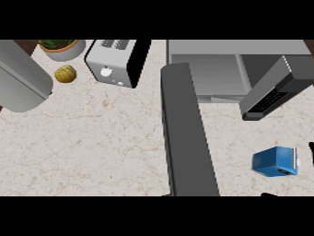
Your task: Pick up the milk, place it into the microwave and close the microwave
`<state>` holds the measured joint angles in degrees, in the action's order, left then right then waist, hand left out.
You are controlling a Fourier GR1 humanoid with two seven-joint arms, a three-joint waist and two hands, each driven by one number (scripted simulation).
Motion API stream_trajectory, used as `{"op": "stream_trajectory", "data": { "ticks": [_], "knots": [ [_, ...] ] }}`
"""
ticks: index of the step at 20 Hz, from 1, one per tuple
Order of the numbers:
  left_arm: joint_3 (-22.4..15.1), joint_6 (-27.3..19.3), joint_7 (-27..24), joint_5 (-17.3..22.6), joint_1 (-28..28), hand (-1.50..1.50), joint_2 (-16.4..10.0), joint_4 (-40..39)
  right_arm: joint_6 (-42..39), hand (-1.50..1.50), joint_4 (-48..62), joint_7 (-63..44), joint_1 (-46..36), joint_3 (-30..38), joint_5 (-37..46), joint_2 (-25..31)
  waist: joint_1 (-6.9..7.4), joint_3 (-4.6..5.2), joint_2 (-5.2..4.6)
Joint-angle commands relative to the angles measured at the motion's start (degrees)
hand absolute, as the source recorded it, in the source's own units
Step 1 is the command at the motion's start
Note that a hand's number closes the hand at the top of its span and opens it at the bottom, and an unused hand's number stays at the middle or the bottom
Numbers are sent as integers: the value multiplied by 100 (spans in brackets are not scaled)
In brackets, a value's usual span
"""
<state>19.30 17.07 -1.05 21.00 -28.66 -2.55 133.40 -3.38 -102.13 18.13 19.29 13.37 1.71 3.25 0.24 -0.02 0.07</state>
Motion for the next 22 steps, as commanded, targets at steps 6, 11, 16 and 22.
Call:
{"op": "stream_trajectory", "data": {
  "ticks": [6,11,16,22],
  "knots": [
    [465,85,265,351,360,-150,-193,-105,-259,-150,1991,1296,-541,448,-46,228,0,-2,-7],
    [128,314,-99,-137,176,-150,238,-184,-167,-150,2838,1780,-896,428,231,267,12,-1,-8],
    [299,382,46,134,-37,-150,251,30,-226,-150,3105,2135,-815,530,260,421,3,1,-2],
    [445,569,200,320,-190,-150,254,272,-64,-150,4409,2526,-1600,766,239,719,21,0,-2]
  ]
}}
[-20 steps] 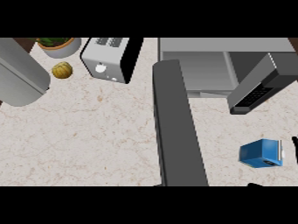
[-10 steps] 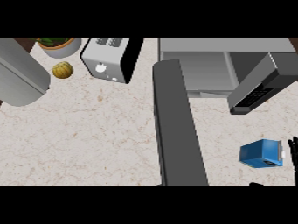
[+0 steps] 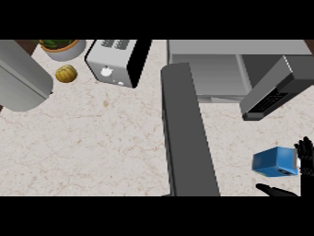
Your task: Pick up the milk, place it into the microwave and close the microwave
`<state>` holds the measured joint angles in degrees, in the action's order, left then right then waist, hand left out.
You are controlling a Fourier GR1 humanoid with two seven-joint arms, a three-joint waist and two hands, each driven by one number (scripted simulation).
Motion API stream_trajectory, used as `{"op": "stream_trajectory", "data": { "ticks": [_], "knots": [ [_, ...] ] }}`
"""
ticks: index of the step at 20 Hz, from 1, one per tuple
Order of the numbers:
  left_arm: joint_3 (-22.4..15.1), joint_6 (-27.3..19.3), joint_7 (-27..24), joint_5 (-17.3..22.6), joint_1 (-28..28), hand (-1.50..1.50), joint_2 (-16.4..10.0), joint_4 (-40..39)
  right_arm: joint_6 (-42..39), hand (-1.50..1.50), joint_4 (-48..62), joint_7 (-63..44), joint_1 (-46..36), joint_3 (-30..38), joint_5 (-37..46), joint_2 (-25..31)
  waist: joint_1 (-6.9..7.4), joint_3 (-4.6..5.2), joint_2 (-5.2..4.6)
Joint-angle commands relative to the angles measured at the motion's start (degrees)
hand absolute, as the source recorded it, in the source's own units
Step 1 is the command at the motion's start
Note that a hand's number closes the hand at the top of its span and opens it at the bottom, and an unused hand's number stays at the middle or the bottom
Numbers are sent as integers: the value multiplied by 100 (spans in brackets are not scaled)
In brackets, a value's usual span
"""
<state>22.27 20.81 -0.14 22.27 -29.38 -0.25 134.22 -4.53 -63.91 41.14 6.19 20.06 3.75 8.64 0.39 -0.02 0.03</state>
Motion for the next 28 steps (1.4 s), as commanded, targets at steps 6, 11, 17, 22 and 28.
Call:
{"op": "stream_trajectory", "data": {
  "ticks": [6,11,17,22,28],
  "knots": [
    [-129,-91,165,161,-352,-150,23,513,-114,-150,2293,1064,-1069,292,103,662,46,-6,-6],
    [-406,-192,-33,-145,-178,-150,24,185,-123,150,2942,1980,-1244,-34,428,549,32,-6,-10],
    [66,155,-182,192,-461,-150,22,208,296,150,2455,2033,-1446,19,299,432,21,2,7],
    [124,240,12,322,-337,-150,22,196,349,150,3593,2345,-2340,-130,569,400,106,-10,-19],
    [192,277,99,349,-174,-150,6,111,-45,150,4017,2348,-3084,-342,668,207,122,-11,-30]
  ]
}}
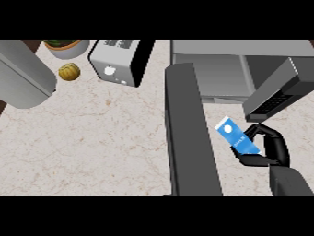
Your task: Pick up the milk, place it into the microwave and close the microwave
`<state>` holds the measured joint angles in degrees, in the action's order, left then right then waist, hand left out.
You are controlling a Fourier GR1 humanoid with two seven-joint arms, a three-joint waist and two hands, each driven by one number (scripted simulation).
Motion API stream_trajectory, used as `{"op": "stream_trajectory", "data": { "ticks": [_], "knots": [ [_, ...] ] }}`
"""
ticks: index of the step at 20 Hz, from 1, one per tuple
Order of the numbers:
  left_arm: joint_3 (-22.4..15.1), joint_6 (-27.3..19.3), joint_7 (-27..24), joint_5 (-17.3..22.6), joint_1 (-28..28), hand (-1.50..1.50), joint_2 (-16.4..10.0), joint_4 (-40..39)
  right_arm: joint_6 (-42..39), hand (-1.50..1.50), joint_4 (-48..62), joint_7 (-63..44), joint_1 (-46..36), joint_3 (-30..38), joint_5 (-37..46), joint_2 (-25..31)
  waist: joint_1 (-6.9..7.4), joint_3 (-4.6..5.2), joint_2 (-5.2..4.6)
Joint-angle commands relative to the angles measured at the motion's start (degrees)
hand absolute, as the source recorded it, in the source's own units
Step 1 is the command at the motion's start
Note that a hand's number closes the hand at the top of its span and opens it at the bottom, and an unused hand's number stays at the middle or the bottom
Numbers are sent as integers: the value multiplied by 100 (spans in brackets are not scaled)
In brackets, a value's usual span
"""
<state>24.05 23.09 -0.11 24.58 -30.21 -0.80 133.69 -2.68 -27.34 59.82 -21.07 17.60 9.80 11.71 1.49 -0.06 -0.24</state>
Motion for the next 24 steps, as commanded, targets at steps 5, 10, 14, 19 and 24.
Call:
{"op": "stream_trajectory", "data": {
  "ticks": [5,10,14,19,24],
  "knots": [
    [142,274,-426,98,-178,-150,77,-320,-942,150,-44,576,-65,-401,-2,-263,-61,6,31],
    [254,-20,88,198,78,-150,-51,-39,-452,150,-1184,-410,-170,-726,-6,-537,-143,9,43],
    [769,150,206,683,-9,-150,-253,-93,-285,150,-2224,-1135,175,-919,-86,-722,-150,10,48],
    [762,414,-22,403,17,-150,35,-317,72,150,-2349,-1733,-274,-947,-107,-888,-107,7,33],
    [810,350,14,515,271,-150,-194,-518,1040,150,-1778,-2224,-1388,-955,329,-1039,-61,7,16]
  ]
}}
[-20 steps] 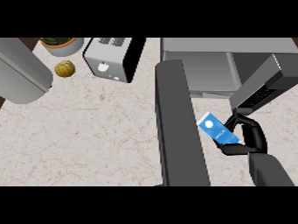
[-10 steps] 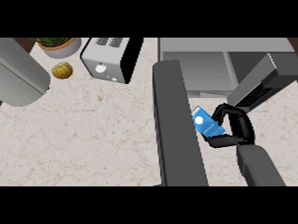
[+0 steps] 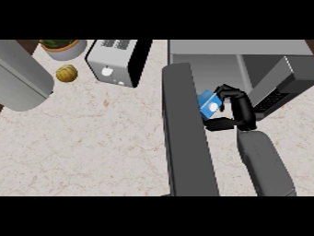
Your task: Pick up the milk, place it into the microwave and close the microwave
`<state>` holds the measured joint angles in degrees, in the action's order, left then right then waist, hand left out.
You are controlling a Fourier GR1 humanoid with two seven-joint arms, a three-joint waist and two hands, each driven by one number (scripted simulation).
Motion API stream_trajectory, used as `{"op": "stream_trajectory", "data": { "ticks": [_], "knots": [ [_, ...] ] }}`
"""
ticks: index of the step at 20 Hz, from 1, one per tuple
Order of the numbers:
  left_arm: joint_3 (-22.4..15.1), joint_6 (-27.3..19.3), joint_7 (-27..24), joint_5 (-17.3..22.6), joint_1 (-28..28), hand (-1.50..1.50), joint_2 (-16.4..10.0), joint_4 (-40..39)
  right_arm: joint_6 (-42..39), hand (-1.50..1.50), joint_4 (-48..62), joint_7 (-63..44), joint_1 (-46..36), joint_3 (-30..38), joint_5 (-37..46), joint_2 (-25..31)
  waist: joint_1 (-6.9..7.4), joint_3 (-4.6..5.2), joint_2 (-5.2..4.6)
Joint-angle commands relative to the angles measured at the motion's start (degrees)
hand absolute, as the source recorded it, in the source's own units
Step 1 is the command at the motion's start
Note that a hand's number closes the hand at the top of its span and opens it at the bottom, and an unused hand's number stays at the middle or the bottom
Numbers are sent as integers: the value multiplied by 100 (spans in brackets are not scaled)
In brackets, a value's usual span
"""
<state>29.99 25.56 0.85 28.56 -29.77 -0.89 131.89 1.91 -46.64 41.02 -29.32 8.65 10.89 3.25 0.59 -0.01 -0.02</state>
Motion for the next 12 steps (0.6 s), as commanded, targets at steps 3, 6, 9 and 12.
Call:
{"op": "stream_trajectory", "data": {
  "ticks": [3,6,9,12],
  "knots": [
    [-97,47,61,-24,-38,-150,85,39,718,150,704,-592,-1170,-36,498,168,87,1,-19],
    [96,155,-222,-240,315,-150,3,-431,1107,150,1336,-611,-1680,-42,730,101,97,1,-36],
    [162,207,-10,136,160,-150,-87,-261,1591,150,2088,-625,-2114,109,875,114,185,-3,-58],
    [17,296,-199,-271,381,-150,-53,-569,1934,150,2600,-670,-2555,165,1043,267,251,-2,-104]
  ]
}}
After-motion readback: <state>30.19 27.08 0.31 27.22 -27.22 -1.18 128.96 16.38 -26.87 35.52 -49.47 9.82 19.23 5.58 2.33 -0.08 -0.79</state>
